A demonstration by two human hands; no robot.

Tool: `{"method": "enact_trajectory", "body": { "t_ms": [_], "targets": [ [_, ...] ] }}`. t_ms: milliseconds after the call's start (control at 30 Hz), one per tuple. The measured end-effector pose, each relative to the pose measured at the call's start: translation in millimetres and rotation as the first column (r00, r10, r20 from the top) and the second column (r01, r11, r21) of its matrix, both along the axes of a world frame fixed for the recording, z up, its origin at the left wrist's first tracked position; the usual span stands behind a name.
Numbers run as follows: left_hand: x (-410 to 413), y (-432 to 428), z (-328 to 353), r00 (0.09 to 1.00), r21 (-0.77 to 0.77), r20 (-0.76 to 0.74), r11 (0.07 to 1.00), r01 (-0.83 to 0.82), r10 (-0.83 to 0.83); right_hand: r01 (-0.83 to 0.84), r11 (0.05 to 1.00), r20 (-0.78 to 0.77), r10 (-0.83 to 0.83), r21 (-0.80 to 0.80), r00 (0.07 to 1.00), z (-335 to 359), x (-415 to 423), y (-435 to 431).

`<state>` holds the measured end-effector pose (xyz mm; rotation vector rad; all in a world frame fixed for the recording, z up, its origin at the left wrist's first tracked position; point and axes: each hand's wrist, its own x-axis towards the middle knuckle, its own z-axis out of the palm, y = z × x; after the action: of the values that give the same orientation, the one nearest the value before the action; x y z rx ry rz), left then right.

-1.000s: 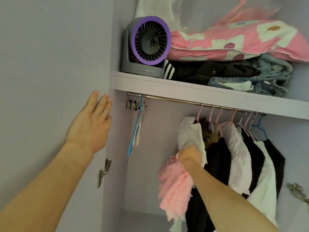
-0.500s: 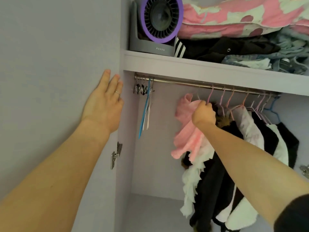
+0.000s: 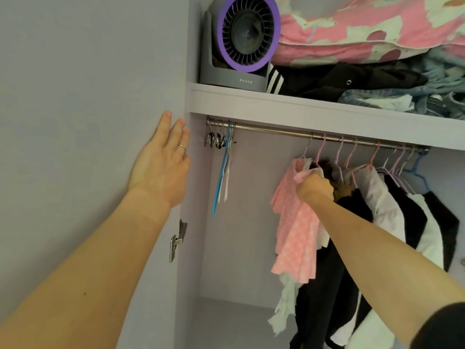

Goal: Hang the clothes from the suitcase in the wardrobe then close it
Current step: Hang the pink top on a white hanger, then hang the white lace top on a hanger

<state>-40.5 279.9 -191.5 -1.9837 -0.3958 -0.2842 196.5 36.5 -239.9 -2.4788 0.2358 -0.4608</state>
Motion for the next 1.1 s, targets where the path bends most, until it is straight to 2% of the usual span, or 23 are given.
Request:
{"method": "enact_trajectory", "body": {
  "t_ms": [67,233,333,433,500,600,733,767,867,933,1033,1100],
  "targets": [
    [1,0,2,0.999,-0.004,0.034,1.000,0.026,-0.026,-0.014,0.999,-0.037,0.012,-0.052,0.999,-4,-4,-5],
    [1,0,1,0.999,-0.009,0.044,0.999,0.031,-0.031,-0.085,0.985,-0.014,0.084,-0.149,0.996,-26,-16,-15],
    [-5,-3,1,1.000,-0.090,-0.001,0.996,0.026,-0.027,-0.154,0.976,-0.076,0.144,-0.153,0.987,-30,-36,-19],
    [-9,-15,-1,0.996,-0.276,-0.082,0.961,0.001,-0.024,-0.286,0.955,-0.115,0.276,-0.078,0.954,-23,-74,-29],
    [-12,-29,-7,0.993,-0.491,-0.116,0.871,-0.033,-0.028,-0.381,0.925,-0.119,0.377,-0.013,0.919,-7,-107,-45],
    [-30,-59,-29,0.996,-0.796,-0.090,0.603,-0.059,-0.021,-0.515,0.857,-0.153,0.508,-0.004,0.847,18,-161,-85],
    [-62,-123,-44,0.996,-0.974,-0.031,0.227,-0.011,-0.085,-0.630,0.770,-0.213,0.602,-0.099,0.770,35,-226,-147],
    [-70,-149,-45,0.988,-0.984,-0.032,0.176,-0.005,-0.150,-0.629,0.768,-0.220,0.597,-0.123,0.772,35,-247,-169],
    [-84,-210,-50,0.950,-0.991,0.008,0.128,0.051,-0.313,-0.629,0.766,-0.209,0.599,-0.133,0.773,32,-296,-213],
    [-85,-264,-57,0.890,-0.989,0.010,0.127,0.076,-0.456,-0.563,0.822,-0.201,0.539,-0.085,0.818,18,-329,-259],
    [-90,-345,-75,0.795,-0.995,-0.032,0.091,0.029,-0.606,-0.429,0.903,-0.242,0.411,-0.025,0.879,-13,-376,-324],
    [-98,-403,-91,0.711,-0.992,-0.117,0.114,-0.053,-0.693,-0.313,0.950,-0.306,0.305,0.027,0.902,-34,-409,-367]
  ]
}}
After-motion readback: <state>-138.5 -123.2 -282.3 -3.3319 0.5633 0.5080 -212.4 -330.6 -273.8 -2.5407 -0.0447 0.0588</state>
